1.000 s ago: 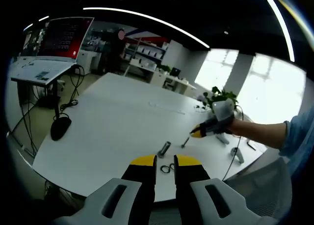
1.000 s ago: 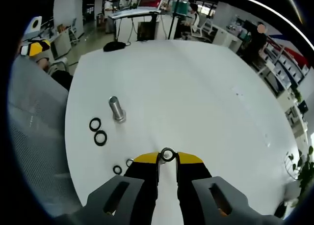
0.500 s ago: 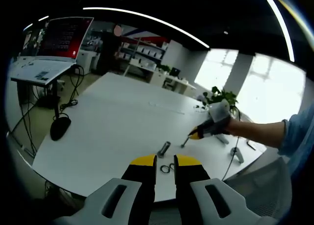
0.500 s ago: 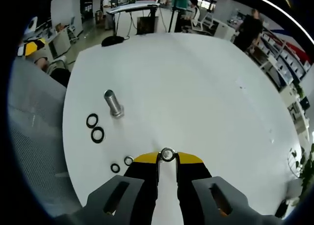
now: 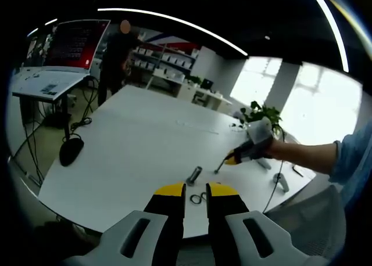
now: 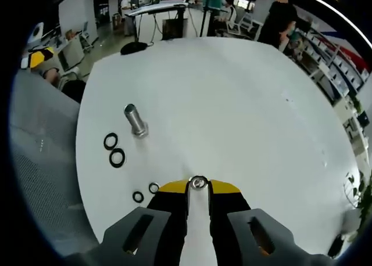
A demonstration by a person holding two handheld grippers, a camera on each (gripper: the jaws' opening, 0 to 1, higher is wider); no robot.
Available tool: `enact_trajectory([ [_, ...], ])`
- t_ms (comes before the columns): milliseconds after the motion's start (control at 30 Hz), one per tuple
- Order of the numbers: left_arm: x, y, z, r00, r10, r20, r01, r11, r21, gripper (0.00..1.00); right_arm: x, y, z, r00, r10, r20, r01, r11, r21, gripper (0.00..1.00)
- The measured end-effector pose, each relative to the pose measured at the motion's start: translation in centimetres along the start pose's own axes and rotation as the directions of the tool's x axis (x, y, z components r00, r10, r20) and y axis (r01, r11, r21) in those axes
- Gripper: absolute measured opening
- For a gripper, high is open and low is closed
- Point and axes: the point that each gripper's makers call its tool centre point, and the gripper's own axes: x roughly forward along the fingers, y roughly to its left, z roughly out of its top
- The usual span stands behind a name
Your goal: Place the washer onto the threaded stud by aligning its center hole with the stud, sliding it down to the base, and recovering from edge contact or off-axis alignment until the washer reaches the visible bottom stop.
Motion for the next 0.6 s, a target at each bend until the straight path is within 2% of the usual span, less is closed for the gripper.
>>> enact_trajectory([
  [267, -0.01, -0.02, -0.01, 1.0, 0.001, 0.0, -0.001, 1.0, 0.0, 0.11, 0.06, 0.21, 0.5, 1.0, 0.003, 0.007, -0.003, 1.0, -0.004, 0.13],
  [600, -0.03, -0.03, 0.03, 1.0, 0.0, 0.002, 0.0, 1.0, -0.002, 0.11, 0.52, 0.59, 0.45, 0.999, 0.012, -0.047, -0.015, 0.998, -0.057, 0.13],
])
